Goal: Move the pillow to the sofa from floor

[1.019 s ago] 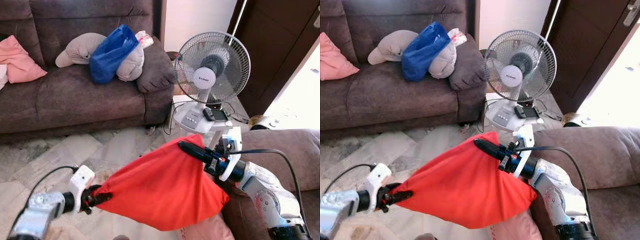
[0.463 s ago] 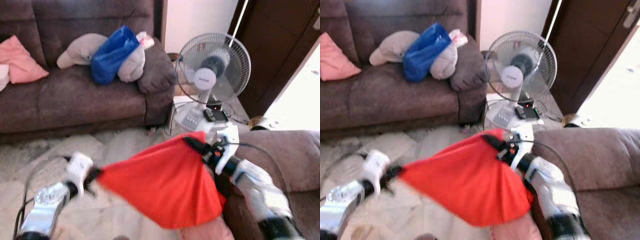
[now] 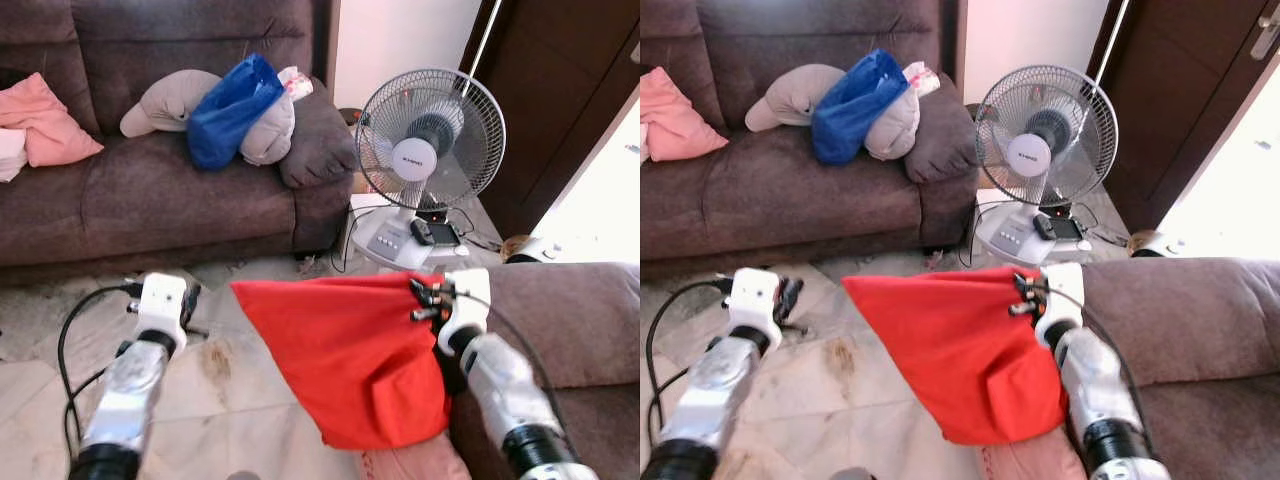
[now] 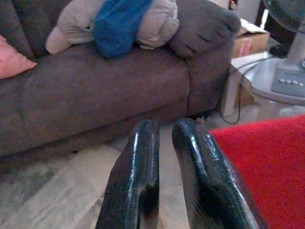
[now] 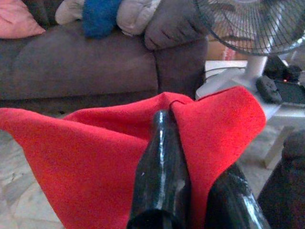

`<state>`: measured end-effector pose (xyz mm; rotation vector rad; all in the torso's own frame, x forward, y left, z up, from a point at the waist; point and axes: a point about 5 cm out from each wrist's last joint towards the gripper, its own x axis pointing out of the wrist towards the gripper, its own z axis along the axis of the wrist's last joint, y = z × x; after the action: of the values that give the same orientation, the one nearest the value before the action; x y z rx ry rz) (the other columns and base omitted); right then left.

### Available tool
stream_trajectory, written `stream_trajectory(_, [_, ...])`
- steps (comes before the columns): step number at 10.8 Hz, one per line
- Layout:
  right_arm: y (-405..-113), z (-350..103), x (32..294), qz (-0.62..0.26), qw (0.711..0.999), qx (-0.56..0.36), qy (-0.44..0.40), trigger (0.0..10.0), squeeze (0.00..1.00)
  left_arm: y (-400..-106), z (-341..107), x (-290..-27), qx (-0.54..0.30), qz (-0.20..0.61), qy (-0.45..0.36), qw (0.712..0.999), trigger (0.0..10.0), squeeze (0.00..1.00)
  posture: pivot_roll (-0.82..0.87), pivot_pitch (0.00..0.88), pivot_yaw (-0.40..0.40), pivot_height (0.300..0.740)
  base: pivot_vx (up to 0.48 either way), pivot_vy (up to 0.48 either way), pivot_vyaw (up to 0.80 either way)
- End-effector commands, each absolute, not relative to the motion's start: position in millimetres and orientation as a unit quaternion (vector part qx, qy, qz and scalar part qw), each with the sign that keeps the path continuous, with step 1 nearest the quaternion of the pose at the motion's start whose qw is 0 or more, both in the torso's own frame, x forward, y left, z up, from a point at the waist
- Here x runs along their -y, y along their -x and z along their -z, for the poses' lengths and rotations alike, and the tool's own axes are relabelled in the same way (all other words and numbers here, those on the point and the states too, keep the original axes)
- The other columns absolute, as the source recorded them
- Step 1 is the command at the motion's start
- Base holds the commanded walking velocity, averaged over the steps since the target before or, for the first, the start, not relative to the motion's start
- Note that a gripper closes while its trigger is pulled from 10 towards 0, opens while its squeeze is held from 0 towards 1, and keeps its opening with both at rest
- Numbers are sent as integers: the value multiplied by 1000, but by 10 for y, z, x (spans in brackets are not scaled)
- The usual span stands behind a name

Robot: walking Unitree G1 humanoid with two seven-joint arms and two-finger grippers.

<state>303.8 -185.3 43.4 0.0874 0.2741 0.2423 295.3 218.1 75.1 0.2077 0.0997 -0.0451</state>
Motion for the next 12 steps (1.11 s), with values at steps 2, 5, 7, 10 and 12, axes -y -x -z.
stream_trajectory(2, [-3084,-505,1927,-94,989,-103,-54,10000,0,-2950,-687,-2091,-55,30,-108,992,10000,0,85,0,-58,740,0,0,0])
stream_trajectory(5, [-3138,-606,1902,-140,985,-76,-72,10000,0,-2905,-620,-2093,-75,80,-96,989,10000,0,90,0,-57,740,0,0,0])
stream_trajectory(7, [-3119,-798,1743,-257,956,-37,-134,10000,0,-2788,-533,-2047,-119,168,-54,977,10000,1000,93,0,-54,740,0,0,0])
stream_trajectory(10, [-3039,-860,1722,-340,930,-38,-135,10000,0,-2705,-507,-2150,-142,205,-60,967,10000,1000,94,0,-55,740,0,0,0])
stream_trajectory(12, [-2945,-859,1673,-386,909,-50,-145,10000,0,-2650,-562,-2187,-159,252,-69,952,10000,1000,95,0,-56,740,0,0,0])
